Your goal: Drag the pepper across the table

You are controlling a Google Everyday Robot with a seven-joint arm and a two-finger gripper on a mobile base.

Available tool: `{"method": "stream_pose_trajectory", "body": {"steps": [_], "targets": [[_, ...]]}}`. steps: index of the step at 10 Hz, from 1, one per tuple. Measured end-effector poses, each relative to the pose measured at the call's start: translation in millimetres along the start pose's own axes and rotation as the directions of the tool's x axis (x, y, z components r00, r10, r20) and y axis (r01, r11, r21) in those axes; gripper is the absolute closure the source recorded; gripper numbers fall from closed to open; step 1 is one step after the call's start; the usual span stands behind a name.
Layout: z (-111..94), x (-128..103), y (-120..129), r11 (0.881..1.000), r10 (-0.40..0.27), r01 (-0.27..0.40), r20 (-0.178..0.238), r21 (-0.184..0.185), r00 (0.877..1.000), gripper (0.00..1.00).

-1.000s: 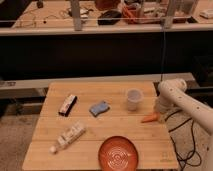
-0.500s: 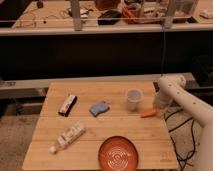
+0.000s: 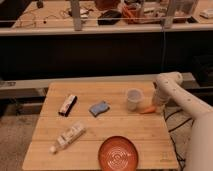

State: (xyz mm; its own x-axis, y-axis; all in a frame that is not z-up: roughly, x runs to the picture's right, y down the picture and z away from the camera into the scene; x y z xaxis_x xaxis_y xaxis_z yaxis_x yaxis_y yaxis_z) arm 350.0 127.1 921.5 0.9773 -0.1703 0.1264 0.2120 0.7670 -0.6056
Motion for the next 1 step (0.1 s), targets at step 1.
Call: {"method": "stream_pose_trajectory", "body": {"steps": [1], "targets": [[-1.5,2.7,-2.6,1.0,-0.002,0.002,0.009,0.001,1.0,0.99]]}}
